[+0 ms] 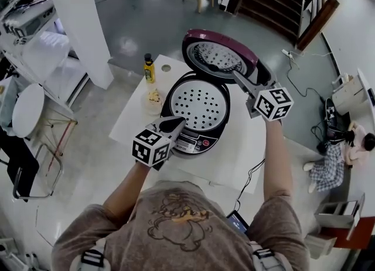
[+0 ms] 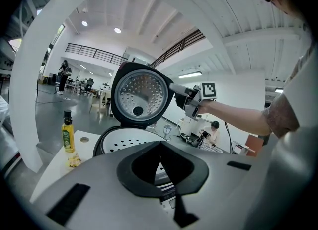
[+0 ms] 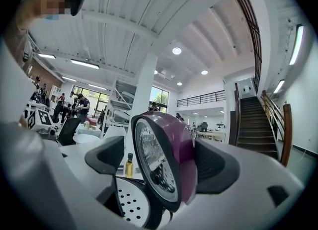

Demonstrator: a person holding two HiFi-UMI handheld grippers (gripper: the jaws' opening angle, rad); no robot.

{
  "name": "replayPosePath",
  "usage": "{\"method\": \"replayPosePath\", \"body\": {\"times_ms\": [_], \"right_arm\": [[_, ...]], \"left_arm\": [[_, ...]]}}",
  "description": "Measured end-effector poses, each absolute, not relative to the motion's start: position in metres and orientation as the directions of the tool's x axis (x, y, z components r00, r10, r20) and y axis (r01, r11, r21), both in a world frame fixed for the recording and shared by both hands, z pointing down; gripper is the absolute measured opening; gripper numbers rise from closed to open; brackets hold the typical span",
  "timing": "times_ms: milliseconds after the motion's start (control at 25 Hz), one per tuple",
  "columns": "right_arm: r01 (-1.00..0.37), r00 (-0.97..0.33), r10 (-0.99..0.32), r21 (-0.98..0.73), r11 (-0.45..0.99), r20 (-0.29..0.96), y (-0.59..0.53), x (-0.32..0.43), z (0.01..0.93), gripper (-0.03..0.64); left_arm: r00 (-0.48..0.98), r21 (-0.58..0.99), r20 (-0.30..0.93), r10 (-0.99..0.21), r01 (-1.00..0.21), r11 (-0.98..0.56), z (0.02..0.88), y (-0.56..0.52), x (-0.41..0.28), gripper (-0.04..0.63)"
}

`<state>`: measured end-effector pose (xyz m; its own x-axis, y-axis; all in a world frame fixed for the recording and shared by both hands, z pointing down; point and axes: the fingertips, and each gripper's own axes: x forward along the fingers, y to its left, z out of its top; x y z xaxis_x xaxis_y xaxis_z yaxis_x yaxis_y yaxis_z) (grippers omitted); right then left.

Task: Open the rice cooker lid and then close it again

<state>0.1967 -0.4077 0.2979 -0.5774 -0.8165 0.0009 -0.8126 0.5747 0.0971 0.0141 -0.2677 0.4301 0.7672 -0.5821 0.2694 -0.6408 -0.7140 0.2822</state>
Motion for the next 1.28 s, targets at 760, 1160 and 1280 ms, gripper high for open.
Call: {"method": "replayPosePath", "body": {"times_ms": [760, 1160, 1280], "right_arm": [[-0.778, -0.615, -0.787, 0.120, 0.616, 0.051, -0.348, 0.176, 0.321, 0.408], [-0.761, -0.638, -0.766, 0.084, 0.643, 0.080, -0.320, 0.166, 0.339, 0.411], [-0.757, -0.644, -0.760, 0.070, 0.650, 0.086, -0.311, 0.164, 0.346, 0.411]], "left_arm": [[0.798, 0.287, 0.284, -0.532, -0.600, -0.747, 0.439, -0.247, 0.027, 0.021], [0.810, 0.294, 0.280, -0.516, -0.584, -0.757, 0.442, -0.236, 0.034, 0.021], [0.814, 0.290, 0.280, -0.509, -0.578, -0.763, 0.442, -0.231, 0.036, 0.021]]}}
